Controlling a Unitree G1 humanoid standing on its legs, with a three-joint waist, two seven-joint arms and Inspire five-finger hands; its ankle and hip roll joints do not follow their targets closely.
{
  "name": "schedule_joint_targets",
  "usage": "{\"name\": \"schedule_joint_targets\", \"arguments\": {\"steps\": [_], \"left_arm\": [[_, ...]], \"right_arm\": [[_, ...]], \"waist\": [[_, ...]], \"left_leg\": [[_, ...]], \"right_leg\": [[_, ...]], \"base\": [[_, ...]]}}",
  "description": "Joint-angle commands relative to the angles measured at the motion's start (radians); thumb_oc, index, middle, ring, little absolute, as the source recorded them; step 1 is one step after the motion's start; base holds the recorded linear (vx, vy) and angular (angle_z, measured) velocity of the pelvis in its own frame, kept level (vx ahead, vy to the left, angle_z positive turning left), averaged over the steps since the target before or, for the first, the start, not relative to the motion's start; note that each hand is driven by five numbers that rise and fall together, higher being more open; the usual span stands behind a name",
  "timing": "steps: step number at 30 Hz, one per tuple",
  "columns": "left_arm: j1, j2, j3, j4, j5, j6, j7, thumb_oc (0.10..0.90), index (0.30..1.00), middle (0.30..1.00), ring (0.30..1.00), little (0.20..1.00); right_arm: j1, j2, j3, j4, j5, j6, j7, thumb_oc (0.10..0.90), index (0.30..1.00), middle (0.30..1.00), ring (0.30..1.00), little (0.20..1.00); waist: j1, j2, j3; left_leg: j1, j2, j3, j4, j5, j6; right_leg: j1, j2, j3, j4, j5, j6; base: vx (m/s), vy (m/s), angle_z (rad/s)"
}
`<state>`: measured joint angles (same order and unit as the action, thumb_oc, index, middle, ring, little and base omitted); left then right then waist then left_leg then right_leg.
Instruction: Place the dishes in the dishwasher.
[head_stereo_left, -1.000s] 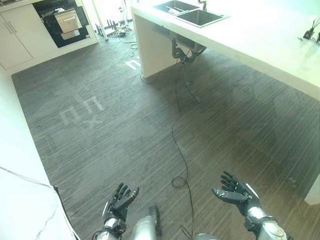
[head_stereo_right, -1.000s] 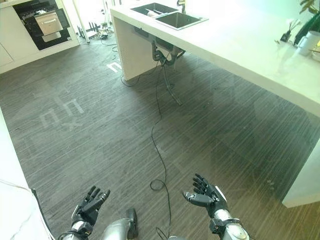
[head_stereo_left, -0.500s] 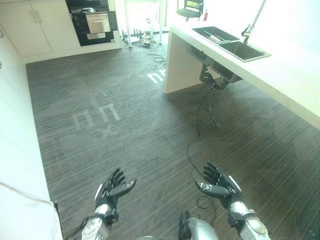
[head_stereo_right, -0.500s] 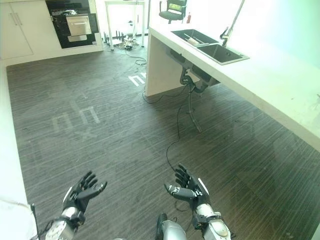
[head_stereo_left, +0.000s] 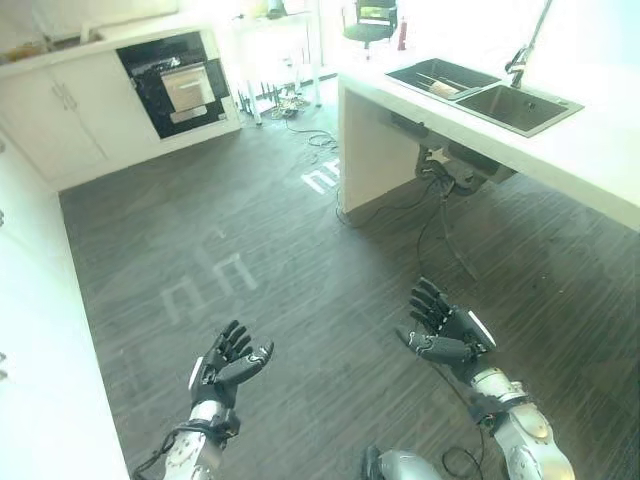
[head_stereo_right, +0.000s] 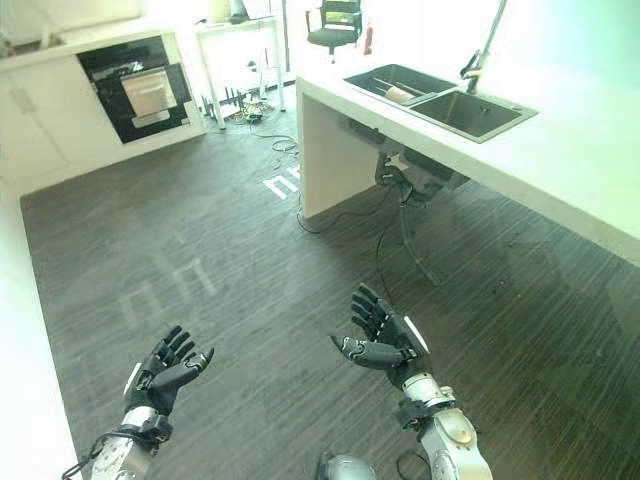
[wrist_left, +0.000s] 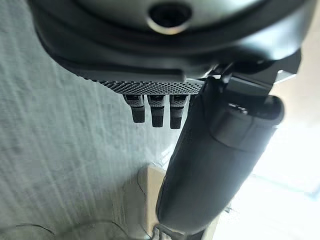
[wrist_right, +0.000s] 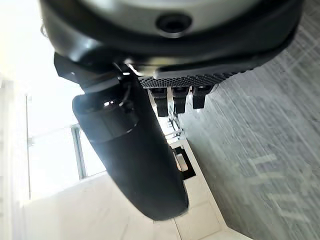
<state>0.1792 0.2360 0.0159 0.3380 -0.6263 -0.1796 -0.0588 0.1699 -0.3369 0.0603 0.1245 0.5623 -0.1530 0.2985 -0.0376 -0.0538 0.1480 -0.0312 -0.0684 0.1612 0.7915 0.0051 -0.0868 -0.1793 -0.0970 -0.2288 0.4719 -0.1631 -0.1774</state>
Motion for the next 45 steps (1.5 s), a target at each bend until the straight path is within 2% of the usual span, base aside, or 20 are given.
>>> {"name": "schedule_joint_targets", "arguments": {"steps": [1, 4, 5, 7, 8, 15, 19, 21, 23, 25, 26, 27, 28, 32, 36, 38, 40, 42, 43, 45], "left_arm": [[-0.025, 0.058, 0.005, -0.130, -0.012, -0.120, -0.052, 0.800, 0.900, 0.900, 0.900, 0.900], [-0.007, 0.070, 0.011, -0.180, -0.006, -0.105, -0.056, 0.800, 0.900, 0.900, 0.900, 0.900], [0.005, 0.073, 0.014, -0.185, -0.003, -0.115, -0.061, 0.800, 0.900, 0.900, 0.900, 0.900], [0.023, 0.075, 0.019, -0.201, -0.001, -0.125, -0.065, 0.800, 0.900, 0.900, 0.900, 0.900], [0.055, 0.067, 0.028, -0.218, -0.003, -0.142, -0.094, 0.800, 0.900, 0.900, 0.900, 0.900], [0.006, 0.109, 0.023, -0.223, 0.054, -0.166, -0.085, 0.800, 0.900, 0.900, 0.900, 0.900], [-0.027, 0.141, 0.017, -0.254, 0.105, -0.169, -0.087, 0.800, 0.900, 0.900, 0.900, 0.900], [-0.025, 0.155, 0.017, -0.290, 0.125, -0.164, -0.098, 0.800, 0.900, 0.900, 0.900, 0.900], [-0.026, 0.160, 0.013, -0.326, 0.132, -0.164, -0.104, 0.800, 0.900, 0.900, 0.900, 0.900], [-0.031, 0.167, 0.009, -0.357, 0.129, -0.159, -0.089, 0.800, 0.900, 0.900, 0.900, 0.900], [-0.030, 0.175, 0.015, -0.373, 0.120, -0.158, -0.092, 0.800, 0.900, 0.900, 0.900, 0.900], [-0.026, 0.186, 0.030, -0.411, 0.117, -0.147, -0.090, 0.800, 0.900, 0.900, 0.900, 0.900], [-0.019, 0.193, 0.040, -0.434, 0.108, -0.142, -0.089, 0.800, 0.900, 0.900, 0.900, 0.900], [0.001, 0.198, 0.035, -0.479, 0.114, -0.152, -0.078, 0.800, 0.900, 0.900, 0.900, 0.900], [-0.017, 0.205, 0.022, -0.505, 0.112, -0.160, -0.077, 0.800, 0.900, 0.900, 0.900, 0.900], [-0.033, 0.203, 0.028, -0.514, 0.056, -0.140, -0.065, 0.800, 0.900, 0.900, 0.900, 0.900], [-0.038, 0.189, 0.031, -0.517, 0.027, -0.139, -0.058, 0.800, 0.900, 0.900, 0.900, 0.900], [-0.039, 0.177, 0.028, -0.524, 0.013, -0.153, -0.047, 0.800, 0.900, 0.900, 0.900, 0.900], [-0.034, 0.163, 0.026, -0.527, 0.002, -0.166, -0.048, 0.800, 0.900, 0.900, 0.900, 0.900], [-0.022, 0.146, 0.027, -0.534, -0.007, -0.183, -0.052, 0.800, 0.900, 0.900, 0.900, 0.900]], "right_arm": [[-0.037, -0.031, -0.053, -0.118, 0.050, -0.125, 0.037, 0.800, 0.900, 0.900, 0.900, 0.900], [-0.049, -0.041, -0.056, -0.148, 0.050, -0.107, 0.030, 0.800, 0.900, 0.900, 0.900, 0.900], [-0.049, -0.038, -0.057, -0.154, 0.046, -0.101, 0.036, 0.800, 0.900, 0.900, 0.900, 0.900], [-0.038, -0.036, -0.065, -0.169, 0.039, -0.094, 0.048, 0.800, 0.900, 0.900, 0.900, 0.900], [-0.019, -0.037, -0.074, -0.191, 0.032, -0.095, 0.058, 0.800, 0.900, 0.900, 0.900, 0.900], [-0.032, -0.048, -0.077, -0.227, 0.055, -0.082, -0.002, 0.800, 0.900, 0.900, 0.900, 0.900], [-0.025, -0.008, -0.081, -0.232, 0.051, -0.071, -0.092, 0.800, 0.900, 0.900, 0.900, 0.900], [-0.010, 0.020, -0.083, -0.268, 0.047, -0.067, -0.106, 0.800, 0.900, 0.900, 0.900, 0.900], [-0.010, 0.036, -0.071, -0.288, 0.040, -0.075, -0.107, 0.800, 0.900, 0.900, 0.900, 0.900], [-0.020, 0.041, -0.047, -0.293, 0.030, -0.082, -0.102, 0.800, 0.900, 0.900, 0.900, 0.900], [-0.024, 0.035, -0.044, -0.297, 0.038, -0.082, -0.099, 0.800, 0.900, 0.900, 0.900, 0.900], [-0.024, 0.020, -0.046, -0.305, 0.056, -0.088, -0.086, 0.800, 0.900, 0.900, 0.900, 0.900], [-0.021, 0.007, -0.053, -0.307, 0.075, -0.093, -0.066, 0.800, 0.900, 0.900, 0.900, 0.900], [-0.028, -0.011, -0.043, -0.314, 0.083, -0.109, -0.036, 0.800, 0.900, 0.900, 0.900, 0.900], [-0.035, -0.022, -0.032, -0.335, 0.088, -0.108, -0.036, 0.800, 0.900, 0.900, 0.900, 0.900], [-0.052, -0.028, -0.024, -0.344, 0.083, -0.102, -0.058, 0.800, 0.900, 0.900, 0.900, 0.900], [-0.066, -0.032, -0.023, -0.346, 0.081, -0.101, -0.060, 0.800, 0.900, 0.900, 0.900, 0.900], [-0.068, -0.040, -0.028, -0.346, 0.072, -0.106, -0.053, 0.800, 0.900, 0.900, 0.900, 0.900], [-0.066, -0.054, -0.039, -0.349, 0.061, -0.112, -0.049, 0.800, 0.900, 0.900, 0.900, 0.900], [-0.058, -0.059, -0.048, -0.351, 0.067, -0.113, -0.036, 0.800, 0.900, 0.900, 0.900, 0.900]], "waist": [[0.014, -0.016, -0.016], [0.023, -0.018, -0.014], [0.021, 0.013, -0.011], [0.025, 0.043, -0.019], [0.044, 0.065, -0.019], [0.052, 0.057, -0.040], [0.046, 0.053, -0.047], [0.038, 0.063, -0.049], [0.031, 0.075, -0.035], [0.032, 0.083, -0.025], [0.035, 0.083, -0.020], [0.038, 0.081, -0.009], [0.037, 0.058, 0.006], [0.013, 0.016, 0.030], [0.010, 0.012, 0.009], [0.008, 0.016, -0.010], [0.009, 0.020, -0.020], [0.015, 0.019, -0.030], [0.025, 0.006, -0.032], [0.036, -0.007, -0.020]], "left_leg": [[-0.083, 0.104, -0.031, -0.125, -0.014, 0.039], [-0.037, 0.103, 0.008, -0.393, -0.031, 0.047], [-0.071, 0.133, -0.008, -0.491, -0.039, 0.029], [-0.164, 0.149, -0.077, -0.491, -0.099, 0.016], [-0.238, 0.151, -0.156, -0.491, -0.053, -0.008], [-0.209, 0.131, -0.130, -0.491, -0.125, 0.036], [-0.180, 0.097, -0.139, -0.491, -0.146, 0.073], [-0.159, 0.082, -0.156, -0.491, -0.161, 0.097], [-0.126, 0.072, -0.159, -0.491, -0.181, 0.114], [-0.102, 0.081, -0.148, -0.491, -0.188, 0.115], [-0.093, 0.087, -0.140, -0.491, -0.188, 0.110], [-0.076, 0.104, -0.119, -0.491, -0.193, 0.100], [-0.059, 0.097, -0.085, -0.491, -0.204, 0.094], [0.023, 0.072, -0.038, -0.491, -0.300, 0.106], [0.052, 0.084, -0.033, -0.491, -0.315, 0.105], [0.084, 0.105, -0.024, -0.491, -0.321, 0.091], [0.123, 0.118, -0.019, -0.491, -0.299, 0.067], [0.142, 0.132, -0.014, -0.491, -0.189, 0.039], [0.158, 0.130, 0.000, -0.491, -0.075, 0.016], [0.095, 0.132, 0.007, -0.327, -0.016, -0.001]], "right_leg": [[0.102, 0.010, 0.066, -0.172, 0.010, 0.188], [0.119, 0.021, 0.101, -0.172, -0.019, 0.208], [0.127, 0.055, 0.113, -0.172, -0.033, 0.217], [0.128, 0.081, 0.134, -0.172, -0.049, 0.228], [0.163, 0.107, 0.157, -0.172, -0.084, 0.223], [0.241, 0.046, 0.129, -0.172, -0.111, 0.264], [0.273, 0.023, 0.112, -0.172, -0.033, 0.297], [0.305, 0.033, 0.093, -0.161, 0.080, 0.328], [0.199, 0.031, 0.086, 0.034, 0.143, 0.337], [0.129, 0.023, 0.055, 0.042, 0.132, 0.321], [0.131, 0.024, 0.032, -0.019, 0.118, 0.312], [0.155, 0.027, -0.017, -0.168, 0.104, 0.298], [0.100, -0.015, -0.026, -0.172, 0.081, 0.301], [-0.107, -0.121, -0.004, -0.172, 0.208, 0.344], [-0.080, -0.105, -0.012, -0.172, 0.149, 0.342], [-0.053, -0.090, -0.027, -0.172, 0.120, 0.323], [-0.034, -0.071, -0.032, -0.172, 0.102, 0.299], [-0.013, -0.050, -0.026, -0.172, 0.074, 0.273], [0.016, -0.048, -0.020, -0.172, 0.046, 0.252], [0.048, -0.046, -0.018, -0.172, 0.022, 0.225]], "base": [[0.21, -0.075, -0.41], [0.29, 0.072, -0.29], [0.28, 0.206, -0.21], [0.36, 0.265, -0.32], [0.46, 0.288, -0.49], [0.36, 0.240, -0.51], [0.31, 0.180, 0.01], [0.32, 0.180, -0.08], [0.22, 0.162, -0.01], [0.17, 0.060, -0.17], [0.25, -0.074, -0.32], [0.26, -0.170, -0.56], [0.26, -0.219, -0.81], [0.25, -0.246, -0.71], [0.33, -0.348, 0.18], [0.37, -0.367, 0.11], [0.33, -0.312, -0.03], [0.35, -0.329, -0.09], [0.35, -0.358, -0.18], [0.23, -0.293, -0.32]]}}
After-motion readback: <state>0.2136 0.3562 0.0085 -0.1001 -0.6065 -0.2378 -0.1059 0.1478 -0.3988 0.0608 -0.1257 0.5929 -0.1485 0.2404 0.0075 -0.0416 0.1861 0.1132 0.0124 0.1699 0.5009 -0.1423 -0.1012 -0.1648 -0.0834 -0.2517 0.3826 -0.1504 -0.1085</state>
